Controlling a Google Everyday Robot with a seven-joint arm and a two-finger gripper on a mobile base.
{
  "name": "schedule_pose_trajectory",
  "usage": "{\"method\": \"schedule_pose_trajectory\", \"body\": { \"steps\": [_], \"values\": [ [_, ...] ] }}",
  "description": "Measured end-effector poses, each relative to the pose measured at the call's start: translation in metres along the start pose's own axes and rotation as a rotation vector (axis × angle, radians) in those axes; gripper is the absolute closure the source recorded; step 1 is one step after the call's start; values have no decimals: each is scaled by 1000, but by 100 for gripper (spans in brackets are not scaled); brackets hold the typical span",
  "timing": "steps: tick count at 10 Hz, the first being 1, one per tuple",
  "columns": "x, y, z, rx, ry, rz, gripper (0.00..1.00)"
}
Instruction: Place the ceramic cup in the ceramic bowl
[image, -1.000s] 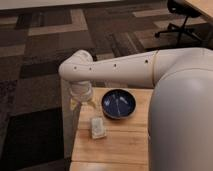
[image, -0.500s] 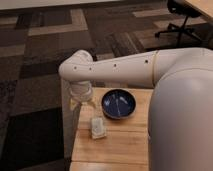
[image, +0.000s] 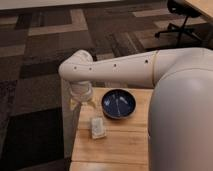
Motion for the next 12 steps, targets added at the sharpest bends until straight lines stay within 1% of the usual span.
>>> {"method": "schedule_pose_trajectory", "body": {
  "steps": [2, 3, 4, 5, 7, 9, 10, 11, 12],
  "values": [
    [1, -3, 0, 1, 0, 7, 35],
    [1, -9, -1, 4, -7, 18, 35],
    [1, -20, -4, 12, -21, 30, 35],
    [2, -30, -7, 10, -31, 42, 35],
    [5, -55, -15, -7, -41, 53, 35],
    [13, -105, -25, -29, -47, 55, 35],
    [14, -124, -28, -38, -45, 49, 35],
    [10, -164, -33, -33, -45, 50, 35],
    [9, -181, -36, -33, -46, 50, 35]
  ]
}}
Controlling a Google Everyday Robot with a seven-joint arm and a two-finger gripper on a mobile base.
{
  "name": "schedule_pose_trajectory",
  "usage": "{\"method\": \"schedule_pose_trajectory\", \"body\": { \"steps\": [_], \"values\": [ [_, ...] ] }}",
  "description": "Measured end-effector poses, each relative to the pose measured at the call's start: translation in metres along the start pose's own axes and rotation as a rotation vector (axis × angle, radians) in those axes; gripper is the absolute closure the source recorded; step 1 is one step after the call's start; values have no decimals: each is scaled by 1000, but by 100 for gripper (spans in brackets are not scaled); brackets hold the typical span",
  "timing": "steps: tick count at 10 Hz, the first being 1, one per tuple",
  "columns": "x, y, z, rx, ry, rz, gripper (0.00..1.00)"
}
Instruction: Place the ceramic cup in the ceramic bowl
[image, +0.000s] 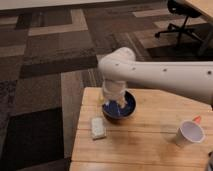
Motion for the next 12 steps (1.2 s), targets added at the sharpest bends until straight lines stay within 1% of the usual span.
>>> {"method": "schedule_pose_trajectory", "body": {
  "steps": [1, 4, 5, 6, 8, 9, 10, 11, 12],
  "values": [
    [-1, -15, -3, -1, 2, -1, 35],
    [0, -15, -2, -1, 4, -2, 35],
    [0, -18, -1, 3, 6, 13, 35],
    [3, -39, -2, 26, 2, 62, 35],
    [13, -82, -6, 54, -4, 173, 35],
    [16, -93, -8, 57, -9, 201, 35],
    [25, -124, -13, 58, -25, 276, 35],
    [32, -145, -18, 60, -31, 310, 35],
    [42, -172, -26, 71, -45, 349, 35]
  ]
}}
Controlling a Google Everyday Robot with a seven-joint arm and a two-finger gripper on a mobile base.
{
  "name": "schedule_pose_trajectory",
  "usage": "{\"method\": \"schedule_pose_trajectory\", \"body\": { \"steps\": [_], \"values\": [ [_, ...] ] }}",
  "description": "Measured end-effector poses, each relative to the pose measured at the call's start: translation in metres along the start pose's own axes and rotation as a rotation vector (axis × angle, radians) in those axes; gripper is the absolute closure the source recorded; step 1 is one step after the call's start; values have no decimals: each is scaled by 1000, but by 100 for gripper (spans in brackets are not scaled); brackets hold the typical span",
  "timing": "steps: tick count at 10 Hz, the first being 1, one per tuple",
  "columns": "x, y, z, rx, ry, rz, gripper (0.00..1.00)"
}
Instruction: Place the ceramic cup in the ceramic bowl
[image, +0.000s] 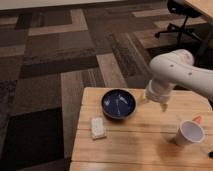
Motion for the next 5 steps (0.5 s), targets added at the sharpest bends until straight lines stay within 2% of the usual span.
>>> {"method": "schedule_pose_trajectory", "body": {
  "steps": [1, 5],
  "values": [
    [0, -8, -2, 6, -6, 9, 35],
    [0, -6, -2, 2, -5, 5, 35]
  ]
}}
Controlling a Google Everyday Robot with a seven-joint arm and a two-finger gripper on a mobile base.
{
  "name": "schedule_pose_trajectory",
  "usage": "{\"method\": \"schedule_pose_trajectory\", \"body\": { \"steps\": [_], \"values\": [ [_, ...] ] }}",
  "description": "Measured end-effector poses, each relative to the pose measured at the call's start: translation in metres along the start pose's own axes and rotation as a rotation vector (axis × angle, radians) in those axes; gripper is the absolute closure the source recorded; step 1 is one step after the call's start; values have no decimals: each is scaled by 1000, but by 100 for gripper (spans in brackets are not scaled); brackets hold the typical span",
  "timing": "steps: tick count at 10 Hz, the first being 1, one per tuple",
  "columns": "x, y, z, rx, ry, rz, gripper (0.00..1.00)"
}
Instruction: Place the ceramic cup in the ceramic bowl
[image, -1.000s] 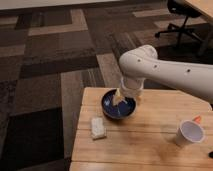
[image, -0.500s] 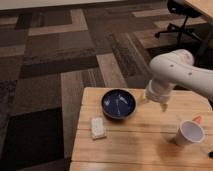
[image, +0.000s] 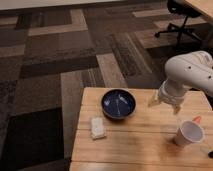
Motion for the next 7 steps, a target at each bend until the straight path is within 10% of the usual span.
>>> {"method": "schedule_pose_trajectory", "body": {
  "steps": [3, 7],
  "values": [
    [1, -26, 6, 9, -44, -48, 35],
    [25, -51, 27, -81, -96, -122, 35]
  ]
}}
